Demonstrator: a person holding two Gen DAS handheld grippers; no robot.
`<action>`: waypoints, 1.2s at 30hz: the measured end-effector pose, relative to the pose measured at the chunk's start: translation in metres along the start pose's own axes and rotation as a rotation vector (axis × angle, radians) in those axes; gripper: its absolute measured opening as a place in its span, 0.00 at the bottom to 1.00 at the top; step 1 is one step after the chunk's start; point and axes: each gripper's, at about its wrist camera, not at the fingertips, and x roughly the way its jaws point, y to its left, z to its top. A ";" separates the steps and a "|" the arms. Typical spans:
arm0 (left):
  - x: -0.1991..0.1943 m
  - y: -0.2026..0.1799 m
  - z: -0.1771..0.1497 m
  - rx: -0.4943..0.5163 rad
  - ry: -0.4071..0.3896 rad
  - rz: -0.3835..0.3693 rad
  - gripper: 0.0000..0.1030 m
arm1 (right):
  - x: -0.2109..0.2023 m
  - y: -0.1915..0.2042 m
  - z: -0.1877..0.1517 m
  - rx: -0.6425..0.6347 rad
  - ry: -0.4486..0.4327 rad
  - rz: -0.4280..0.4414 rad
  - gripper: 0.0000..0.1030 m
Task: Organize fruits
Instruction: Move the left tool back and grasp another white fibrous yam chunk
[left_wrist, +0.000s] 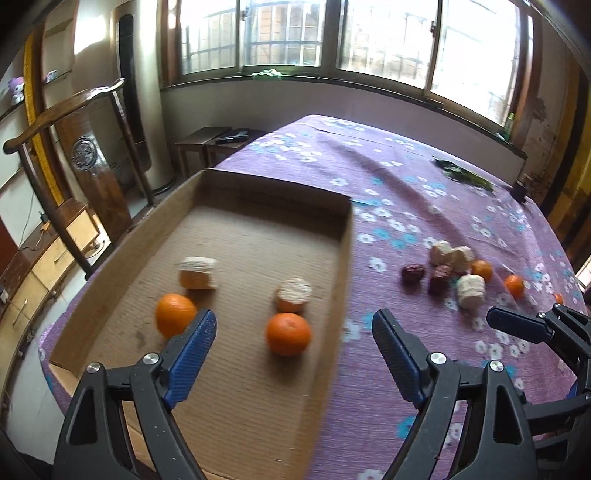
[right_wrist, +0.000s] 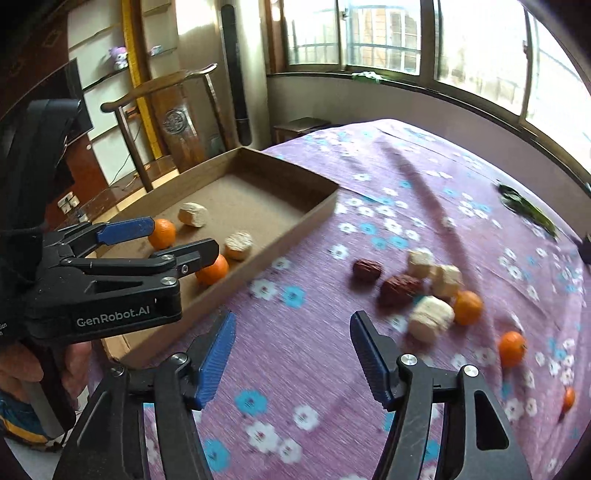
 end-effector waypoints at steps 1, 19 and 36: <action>0.000 -0.008 -0.001 0.012 0.001 -0.009 0.83 | -0.005 -0.006 -0.003 0.012 -0.005 -0.010 0.67; 0.019 -0.098 -0.013 0.143 0.072 -0.143 0.84 | -0.032 -0.097 -0.062 0.216 0.016 -0.128 0.72; 0.069 -0.164 0.006 0.185 0.122 -0.186 0.83 | -0.031 -0.135 -0.078 0.299 0.016 -0.115 0.72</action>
